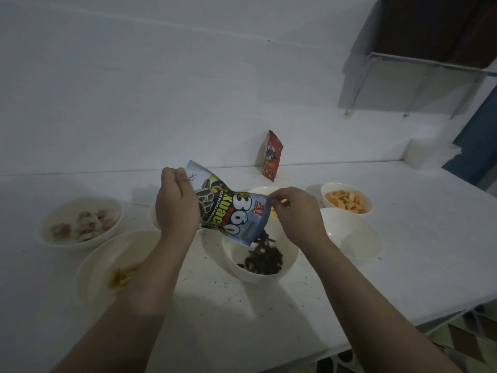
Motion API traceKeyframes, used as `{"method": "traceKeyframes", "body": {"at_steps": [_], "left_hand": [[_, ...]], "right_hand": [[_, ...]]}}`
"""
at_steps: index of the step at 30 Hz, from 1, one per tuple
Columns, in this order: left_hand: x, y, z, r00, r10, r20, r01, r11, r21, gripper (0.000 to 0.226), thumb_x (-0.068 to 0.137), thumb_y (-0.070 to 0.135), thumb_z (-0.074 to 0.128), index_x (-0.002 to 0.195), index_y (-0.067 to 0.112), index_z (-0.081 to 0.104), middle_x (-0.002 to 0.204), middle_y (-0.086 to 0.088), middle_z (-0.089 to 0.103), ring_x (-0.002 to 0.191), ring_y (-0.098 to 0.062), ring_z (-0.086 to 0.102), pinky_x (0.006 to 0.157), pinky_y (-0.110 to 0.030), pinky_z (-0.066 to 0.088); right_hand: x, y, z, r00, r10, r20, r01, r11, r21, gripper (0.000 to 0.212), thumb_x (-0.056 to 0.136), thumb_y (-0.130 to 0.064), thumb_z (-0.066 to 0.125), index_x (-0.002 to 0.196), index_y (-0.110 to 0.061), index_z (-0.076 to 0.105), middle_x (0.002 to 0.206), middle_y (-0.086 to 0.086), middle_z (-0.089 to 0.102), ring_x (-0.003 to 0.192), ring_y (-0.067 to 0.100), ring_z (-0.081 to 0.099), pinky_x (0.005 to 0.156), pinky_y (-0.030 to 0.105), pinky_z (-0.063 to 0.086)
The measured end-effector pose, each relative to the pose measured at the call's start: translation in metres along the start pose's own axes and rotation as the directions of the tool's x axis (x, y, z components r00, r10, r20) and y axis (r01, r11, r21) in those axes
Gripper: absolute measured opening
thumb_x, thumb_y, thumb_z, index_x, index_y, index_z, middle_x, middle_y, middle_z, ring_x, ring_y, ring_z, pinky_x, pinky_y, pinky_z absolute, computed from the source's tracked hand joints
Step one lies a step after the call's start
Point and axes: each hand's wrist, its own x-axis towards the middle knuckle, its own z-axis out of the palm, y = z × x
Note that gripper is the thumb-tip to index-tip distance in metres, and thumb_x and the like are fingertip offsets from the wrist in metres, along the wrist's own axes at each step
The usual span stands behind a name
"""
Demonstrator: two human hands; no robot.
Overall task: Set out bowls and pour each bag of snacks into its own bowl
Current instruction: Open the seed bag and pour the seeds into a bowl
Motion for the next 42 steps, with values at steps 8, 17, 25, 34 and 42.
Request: {"method": "traceKeyframes", "body": {"at_steps": [8,17,25,34,42], "left_hand": [[0.0,-0.004,-0.001,1.0,0.008,0.016,-0.008,1.0,-0.007,0.031,0.106,0.033,0.027,0.089,0.01,0.04,0.066,0.002,0.044,0.059,-0.013,0.042,0.059,-0.036,0.036],[0.004,-0.006,-0.005,1.0,-0.003,0.015,0.003,1.0,0.001,0.031,0.106,0.033,0.027,0.089,0.011,0.04,0.066,0.003,0.044,0.059,-0.012,0.043,0.058,-0.035,0.035],[0.005,-0.007,-0.008,1.0,0.005,0.017,-0.005,1.0,0.005,0.031,0.106,0.033,0.027,0.089,0.011,0.04,0.066,0.002,0.044,0.059,-0.013,0.043,0.056,-0.034,0.034],[0.005,-0.008,-0.007,1.0,-0.012,0.022,0.013,1.0,-0.023,0.031,0.106,0.033,0.028,0.09,0.01,0.041,0.067,0.002,0.044,0.06,-0.012,0.043,0.056,-0.032,0.034],[0.003,-0.007,-0.005,0.999,-0.007,0.032,0.009,0.998,-0.055,0.031,0.106,0.033,0.028,0.09,0.01,0.041,0.066,0.002,0.044,0.059,-0.012,0.042,0.057,-0.034,0.034]], "right_hand": [[0.0,0.001,0.007,0.999,0.008,-0.036,-0.007,1.0,0.026,0.021,0.099,-0.02,0.056,0.11,-0.014,0.073,0.11,0.0,0.07,0.086,0.009,0.053,0.077,0.02,0.038],[-0.001,0.001,0.012,0.998,-0.006,-0.056,0.007,1.0,0.024,0.02,0.098,-0.022,0.058,0.108,-0.014,0.073,0.108,-0.001,0.07,0.086,0.008,0.052,0.077,0.02,0.038],[0.0,0.0,0.013,0.999,-0.034,-0.028,0.033,0.999,-0.039,0.02,0.098,-0.022,0.058,0.11,-0.015,0.073,0.11,0.0,0.071,0.087,0.007,0.051,0.079,0.02,0.037],[0.0,0.001,0.014,0.999,-0.016,-0.052,0.016,1.0,0.001,0.02,0.098,-0.023,0.058,0.109,-0.016,0.073,0.109,-0.001,0.07,0.087,0.008,0.053,0.077,0.021,0.039],[0.004,0.003,0.009,0.998,-0.044,-0.046,0.044,0.999,-0.011,0.02,0.098,-0.021,0.059,0.109,-0.014,0.074,0.11,0.001,0.071,0.086,0.009,0.054,0.078,0.022,0.04]]}}
